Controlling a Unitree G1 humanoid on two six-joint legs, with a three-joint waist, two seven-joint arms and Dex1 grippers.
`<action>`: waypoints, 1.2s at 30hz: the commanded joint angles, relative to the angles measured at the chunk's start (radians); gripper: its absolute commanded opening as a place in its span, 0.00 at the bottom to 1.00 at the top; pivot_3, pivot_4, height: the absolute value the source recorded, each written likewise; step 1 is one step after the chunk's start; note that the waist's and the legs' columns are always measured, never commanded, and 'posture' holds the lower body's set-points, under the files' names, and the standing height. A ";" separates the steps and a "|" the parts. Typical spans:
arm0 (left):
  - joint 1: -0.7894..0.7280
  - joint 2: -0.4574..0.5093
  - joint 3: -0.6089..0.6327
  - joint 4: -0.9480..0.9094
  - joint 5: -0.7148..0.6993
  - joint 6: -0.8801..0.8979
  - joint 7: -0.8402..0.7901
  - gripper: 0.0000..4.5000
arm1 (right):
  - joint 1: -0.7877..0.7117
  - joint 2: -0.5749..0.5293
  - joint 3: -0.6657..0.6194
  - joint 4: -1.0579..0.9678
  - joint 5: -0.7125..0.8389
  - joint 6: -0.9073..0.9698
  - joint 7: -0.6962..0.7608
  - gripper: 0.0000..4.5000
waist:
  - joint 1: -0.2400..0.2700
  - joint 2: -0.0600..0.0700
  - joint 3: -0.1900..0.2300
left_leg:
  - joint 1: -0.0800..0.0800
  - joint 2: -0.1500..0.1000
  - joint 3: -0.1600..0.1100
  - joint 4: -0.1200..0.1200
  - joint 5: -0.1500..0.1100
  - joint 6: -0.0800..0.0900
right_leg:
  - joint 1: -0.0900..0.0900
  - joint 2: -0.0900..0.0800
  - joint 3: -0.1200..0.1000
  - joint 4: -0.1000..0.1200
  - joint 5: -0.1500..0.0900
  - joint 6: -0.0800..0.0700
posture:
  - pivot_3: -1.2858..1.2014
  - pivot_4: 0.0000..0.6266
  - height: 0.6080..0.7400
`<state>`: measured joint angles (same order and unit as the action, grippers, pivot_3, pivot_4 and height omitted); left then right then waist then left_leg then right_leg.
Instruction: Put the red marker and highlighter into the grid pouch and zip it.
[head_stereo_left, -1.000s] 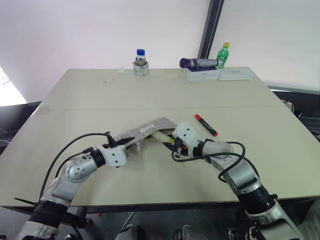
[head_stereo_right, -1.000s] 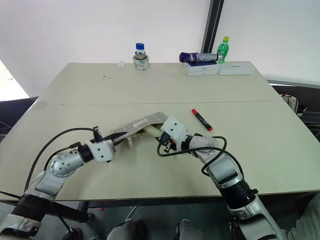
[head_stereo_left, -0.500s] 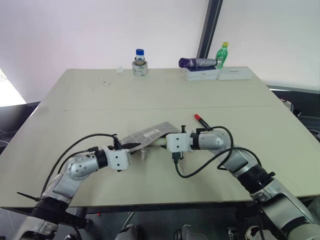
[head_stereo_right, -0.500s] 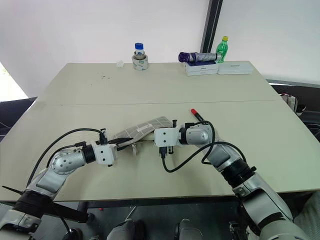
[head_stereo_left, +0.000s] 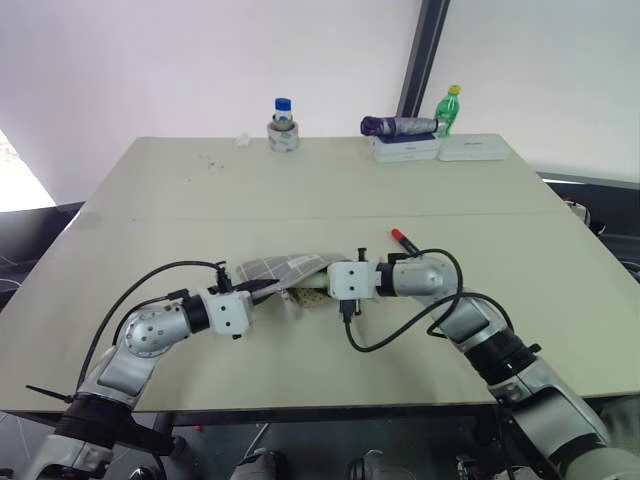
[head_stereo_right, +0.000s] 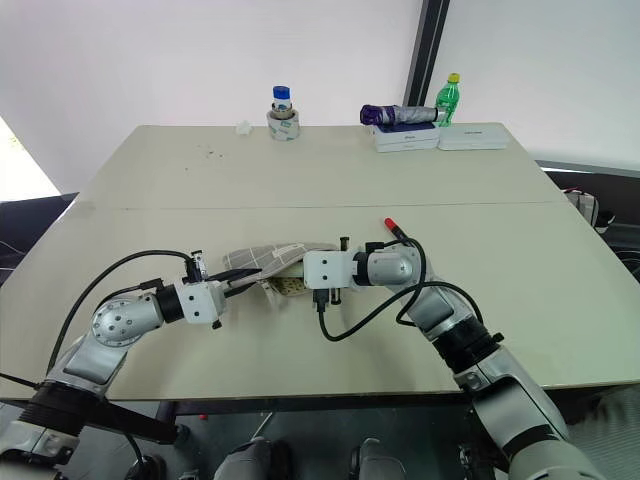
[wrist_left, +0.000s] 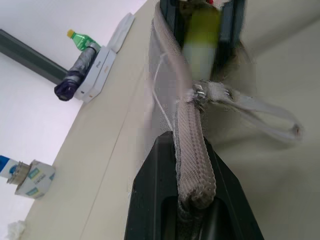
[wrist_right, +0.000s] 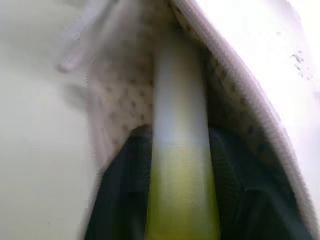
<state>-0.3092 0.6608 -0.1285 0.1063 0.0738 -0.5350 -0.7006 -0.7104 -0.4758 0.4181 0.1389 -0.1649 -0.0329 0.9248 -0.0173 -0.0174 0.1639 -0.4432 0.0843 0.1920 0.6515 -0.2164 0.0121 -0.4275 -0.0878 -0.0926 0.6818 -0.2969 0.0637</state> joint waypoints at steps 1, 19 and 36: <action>-0.004 -0.004 0.040 -0.026 -0.013 0.004 0.032 0.00 | 0.004 -0.010 -0.070 -0.073 0.073 -0.012 0.018 0.86 | 0.000 0.000 0.000 | 0.000 0.000 0.000 0.000 0.000 0.000 | 0.000 0.000 0.000 0.000 0.000 0.000 | 0.52 0.24 1.00; 0.040 -0.055 0.095 0.004 0.008 0.042 0.154 0.00 | 0.352 0.014 -0.566 -0.273 0.421 0.196 -0.218 0.99 | 0.007 0.000 0.000 | 0.000 -0.001 -0.002 0.001 -0.004 0.007 | 0.003 -0.001 -0.001 -0.001 0.000 0.000 | 0.52 0.24 1.00; 0.033 -0.071 0.075 0.000 0.016 0.046 0.145 0.00 | 0.180 0.010 -0.512 0.194 0.252 0.321 -0.427 0.99 | 0.005 0.001 0.001 | 0.001 -0.001 -0.002 0.000 0.000 0.000 | 0.002 0.000 0.000 0.000 0.000 0.000 | 0.52 0.24 1.00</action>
<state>-0.2636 0.5884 -0.0635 0.1360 0.0975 -0.4850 -0.5600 -0.4958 -0.4427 -0.0986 0.2904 0.0988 0.2888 0.4835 -0.0127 -0.0161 0.1646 -0.4428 0.0837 0.1905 0.6510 -0.2162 0.0121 -0.4260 -0.0877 -0.0930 0.6815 -0.2970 0.0636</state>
